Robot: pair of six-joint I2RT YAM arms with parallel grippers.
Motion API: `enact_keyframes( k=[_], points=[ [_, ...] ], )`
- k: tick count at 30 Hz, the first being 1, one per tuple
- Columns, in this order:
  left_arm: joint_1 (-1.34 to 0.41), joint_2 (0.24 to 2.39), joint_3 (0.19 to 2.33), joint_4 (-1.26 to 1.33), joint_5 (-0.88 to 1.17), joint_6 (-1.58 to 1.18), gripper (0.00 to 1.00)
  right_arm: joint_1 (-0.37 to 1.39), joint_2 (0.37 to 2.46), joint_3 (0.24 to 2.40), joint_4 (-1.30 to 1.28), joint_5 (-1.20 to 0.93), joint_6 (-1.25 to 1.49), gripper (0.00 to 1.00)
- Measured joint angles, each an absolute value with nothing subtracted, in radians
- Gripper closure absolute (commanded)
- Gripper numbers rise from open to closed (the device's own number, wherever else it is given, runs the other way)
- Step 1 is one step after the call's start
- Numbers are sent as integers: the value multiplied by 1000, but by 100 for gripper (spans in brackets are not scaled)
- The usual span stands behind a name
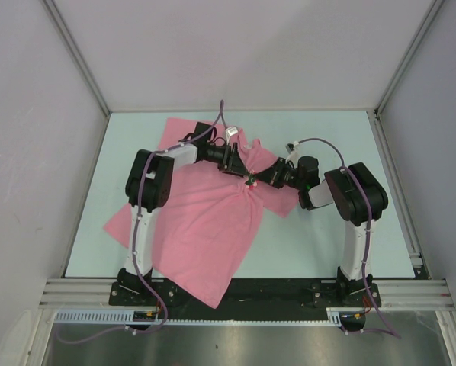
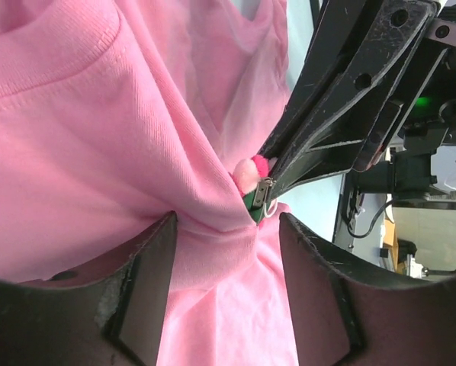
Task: Remove the brooch from the garment
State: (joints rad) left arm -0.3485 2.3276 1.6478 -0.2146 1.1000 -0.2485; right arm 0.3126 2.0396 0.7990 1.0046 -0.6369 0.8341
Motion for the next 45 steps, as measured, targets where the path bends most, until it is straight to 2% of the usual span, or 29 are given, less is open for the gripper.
enact_keyframes(
  k=[5,18,21,26,36,41,45],
  points=[
    [-348,2334,1660,-216,1095,-243,43,313,2040,799,1010,-637,836,100],
    [-352,2345,1660,-192,1082,-271,43,318,2040,799,1008,-636,835,100],
    [-353,2347,1660,-189,1076,-273,47,318,2040,799,1007,-636,834,100],
    [-354,2350,1660,-178,1076,-285,39,318,2040,799,1002,-635,834,100],
    [-356,2350,1635,-152,1085,-287,42,318,2041,799,1000,-636,834,100],
    [-356,2350,1625,-136,1094,-287,37,319,2044,799,1000,-637,834,100],
    [-356,2350,1623,-131,1096,-287,38,319,2044,799,1001,-637,834,100]
  ],
)
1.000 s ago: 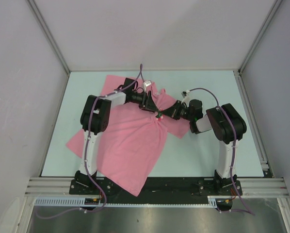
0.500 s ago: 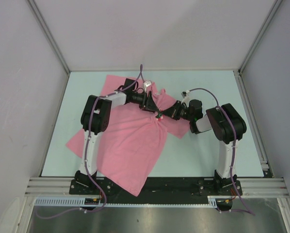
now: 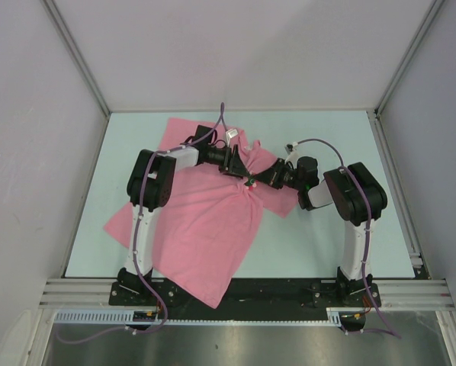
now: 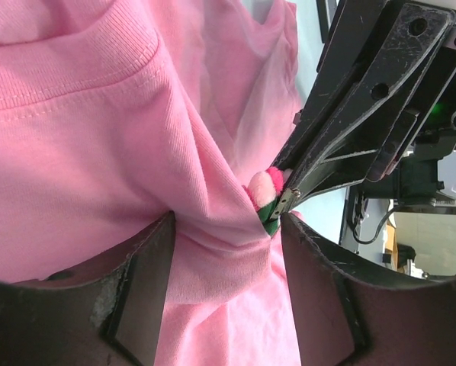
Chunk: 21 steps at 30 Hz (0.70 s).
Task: Remove the brooch from the garment
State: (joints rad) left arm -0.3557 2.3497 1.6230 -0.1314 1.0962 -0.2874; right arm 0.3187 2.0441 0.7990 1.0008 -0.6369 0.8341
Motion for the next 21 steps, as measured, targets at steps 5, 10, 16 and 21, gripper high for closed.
enact_keyframes(
  k=[5,10,16,21],
  points=[
    [-356,2350,1623,-121,1096,-289,36,319,2044,799,1001,-637,834,100],
    [-356,2350,1622,-121,1096,-287,35,319,2044,799,1000,-637,834,100],
    [-356,2350,1617,-120,1100,-288,34,320,2044,799,998,-637,834,100],
    [-356,2349,1612,-113,1108,-288,33,321,2044,799,997,-637,834,100]
  ],
)
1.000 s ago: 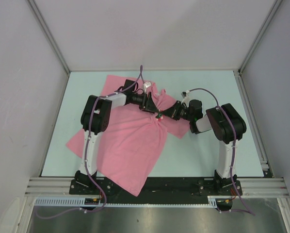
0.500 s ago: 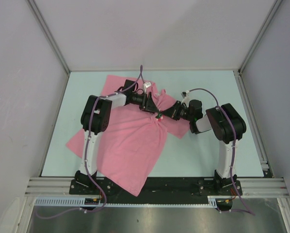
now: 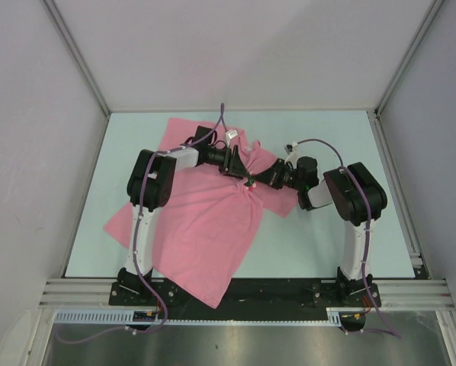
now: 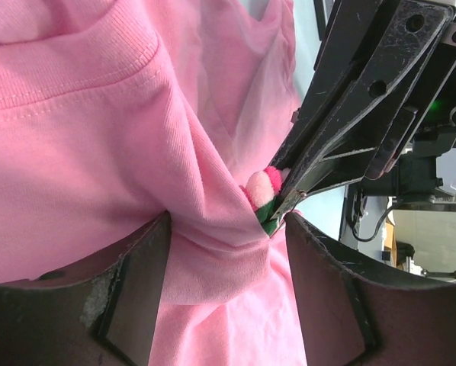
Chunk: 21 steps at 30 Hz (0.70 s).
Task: Remove the brooch from the garment
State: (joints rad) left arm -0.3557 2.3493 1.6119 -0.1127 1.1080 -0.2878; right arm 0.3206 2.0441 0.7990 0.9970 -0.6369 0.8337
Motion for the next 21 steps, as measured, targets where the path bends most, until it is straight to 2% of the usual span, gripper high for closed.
enact_keyframes(
  k=[13,21],
  points=[
    [-348,2349,1604,-107,1122,-287,29,321,2044,799,992,-636,834,100],
    [-349,2349,1599,-86,1129,-297,36,321,2044,799,991,-636,834,100]
  ],
)
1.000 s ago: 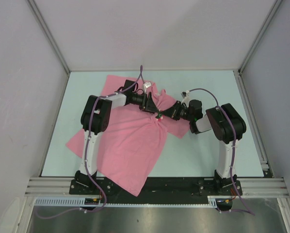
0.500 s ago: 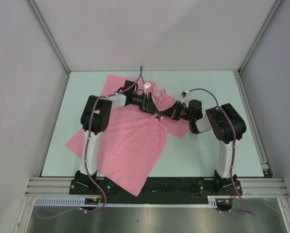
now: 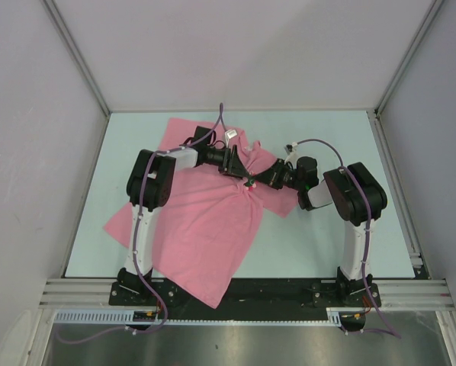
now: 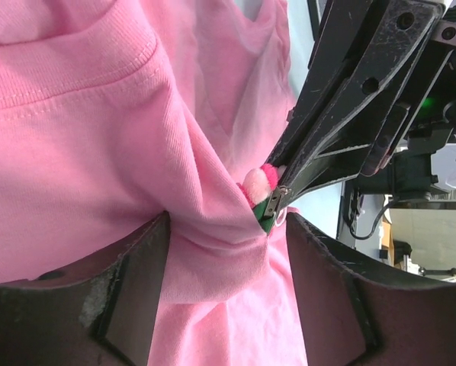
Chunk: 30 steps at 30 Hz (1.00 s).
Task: Remove the brooch from the garment
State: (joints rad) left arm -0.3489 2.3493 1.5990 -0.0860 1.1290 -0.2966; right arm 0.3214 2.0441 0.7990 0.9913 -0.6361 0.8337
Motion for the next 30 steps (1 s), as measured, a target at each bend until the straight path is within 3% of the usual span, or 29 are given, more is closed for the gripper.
enact_keyframes(
  k=[6,30],
  points=[
    [-349,2349,1599,-58,1134,-324,37,322,2044,799,991,-636,833,100],
    [-356,2367,1597,-36,1164,-340,57,325,2044,799,977,-637,827,100]
  ],
)
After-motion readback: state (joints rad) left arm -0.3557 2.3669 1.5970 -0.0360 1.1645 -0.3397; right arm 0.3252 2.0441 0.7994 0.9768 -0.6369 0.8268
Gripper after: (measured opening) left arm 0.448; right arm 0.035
